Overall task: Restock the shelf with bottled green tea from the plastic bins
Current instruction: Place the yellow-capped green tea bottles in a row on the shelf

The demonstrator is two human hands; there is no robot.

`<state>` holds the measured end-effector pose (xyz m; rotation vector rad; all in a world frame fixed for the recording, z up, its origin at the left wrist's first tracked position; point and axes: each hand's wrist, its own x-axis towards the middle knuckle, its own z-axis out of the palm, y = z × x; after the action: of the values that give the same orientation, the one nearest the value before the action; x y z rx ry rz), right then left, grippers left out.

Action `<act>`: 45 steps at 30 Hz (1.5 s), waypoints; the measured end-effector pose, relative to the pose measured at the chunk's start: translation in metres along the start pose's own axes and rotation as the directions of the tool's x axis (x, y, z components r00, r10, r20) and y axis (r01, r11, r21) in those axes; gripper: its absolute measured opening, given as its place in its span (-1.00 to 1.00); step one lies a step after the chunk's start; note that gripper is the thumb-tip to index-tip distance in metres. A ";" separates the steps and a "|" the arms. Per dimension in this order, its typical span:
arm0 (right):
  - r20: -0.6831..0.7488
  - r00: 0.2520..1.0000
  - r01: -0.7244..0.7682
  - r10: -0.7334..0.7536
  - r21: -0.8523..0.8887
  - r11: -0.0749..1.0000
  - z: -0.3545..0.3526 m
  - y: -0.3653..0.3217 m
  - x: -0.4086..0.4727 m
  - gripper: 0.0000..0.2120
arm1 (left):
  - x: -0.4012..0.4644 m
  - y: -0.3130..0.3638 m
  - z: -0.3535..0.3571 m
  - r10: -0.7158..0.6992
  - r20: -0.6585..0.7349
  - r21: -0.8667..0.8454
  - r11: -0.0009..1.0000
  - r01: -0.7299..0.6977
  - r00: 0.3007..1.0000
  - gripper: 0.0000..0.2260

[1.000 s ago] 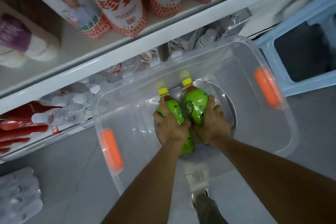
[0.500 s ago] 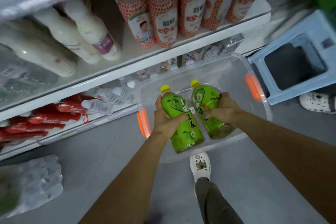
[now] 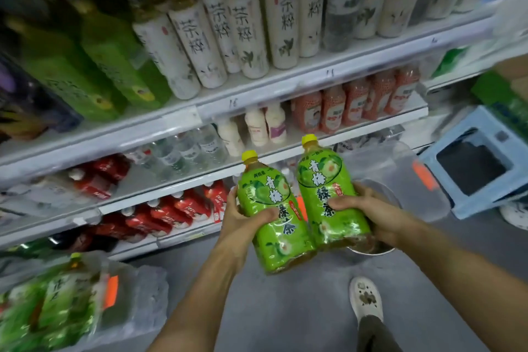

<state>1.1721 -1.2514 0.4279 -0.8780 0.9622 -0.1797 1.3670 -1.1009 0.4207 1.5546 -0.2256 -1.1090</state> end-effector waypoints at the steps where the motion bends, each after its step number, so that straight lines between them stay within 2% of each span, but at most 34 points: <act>1: 0.036 0.999 0.036 -0.036 -0.007 0.999 0.017 -0.002 -0.011 0.00 | -0.015 0.013 -0.014 0.032 0.029 -0.016 0.999 -0.031 0.999 -0.10; 3: 0.102 0.989 0.106 -0.102 -0.034 0.994 0.053 -0.010 -0.033 0.05 | -0.045 0.037 -0.043 0.081 0.110 -0.065 0.995 -0.074 0.991 -0.13; 5: 0.167 0.976 0.147 -0.139 -0.035 0.989 0.091 -0.020 -0.055 -0.01 | -0.076 0.063 -0.069 0.097 0.145 -0.119 0.990 -0.080 0.985 -0.14; 8: 0.226 0.956 0.194 -0.189 -0.001 0.981 0.153 -0.036 -0.088 -0.14 | -0.120 0.099 -0.104 0.131 0.111 -0.156 0.981 -0.113 0.985 -0.04; 10: 0.251 0.938 0.247 -0.237 -0.007 0.969 0.194 -0.048 -0.107 -0.13 | -0.148 0.125 -0.128 0.185 0.080 -0.167 0.971 -0.169 0.980 0.01; 13: 0.289 0.905 0.342 -0.312 -0.060 0.938 0.243 -0.068 -0.128 -0.13 | -0.183 0.159 -0.161 0.281 0.012 -0.176 0.945 -0.274 0.960 -0.09; 17: 0.342 0.849 0.451 -0.403 -0.070 0.890 0.306 -0.103 -0.163 -0.28 | -0.219 0.210 -0.203 0.411 -0.056 -0.199 0.888 -0.414 0.910 -0.33; 21: 0.398 0.765 0.560 -0.506 -0.026 0.828 0.349 -0.145 -0.193 -0.58 | -0.247 0.262 -0.228 0.511 -0.067 -0.202 0.834 -0.514 0.857 -0.29; 23: 0.409 0.729 0.608 -0.549 -0.018 0.794 0.366 -0.167 -0.204 -0.64 | -0.256 0.286 -0.236 0.558 -0.055 -0.207 0.805 -0.556 0.828 -0.37; 25: 0.432 0.692 0.654 -0.578 -0.036 0.756 0.384 -0.190 -0.214 -0.59 | -0.265 0.310 -0.242 0.587 -0.026 -0.216 0.787 -0.578 0.809 -0.43; 28: 0.455 0.621 0.735 -0.638 -0.054 0.676 0.409 -0.226 -0.225 -0.38 | -0.272 0.346 -0.253 0.641 -0.012 -0.189 0.752 -0.632 0.767 -0.43; 31: 0.466 0.544 0.805 -0.698 -0.055 0.591 0.434 -0.262 -0.231 -0.45 | -0.274 0.382 -0.263 0.691 -0.045 -0.146 0.710 -0.689 0.721 -0.36; 34: 0.473 0.477 0.853 -0.741 -0.045 0.520 0.457 -0.301 -0.231 -0.49 | -0.270 0.416 -0.274 0.736 -0.090 -0.122 0.661 -0.740 0.671 -0.38; 39: 0.445 0.424 0.875 -0.789 0.026 0.484 0.499 -0.367 -0.221 -0.39 | -0.257 0.469 -0.292 0.782 -0.138 -0.091 0.601 -0.794 0.608 -0.42; 45: 0.389 0.391 0.863 -0.835 0.161 0.479 0.555 -0.427 -0.206 -0.53 | -0.237 0.513 -0.315 0.810 -0.157 -0.125 0.552 -0.825 0.565 -0.47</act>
<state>1.5814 -1.1110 1.0154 -1.3644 -0.0017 -0.8270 1.6851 -0.8990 0.9472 1.0874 -0.7016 -0.2855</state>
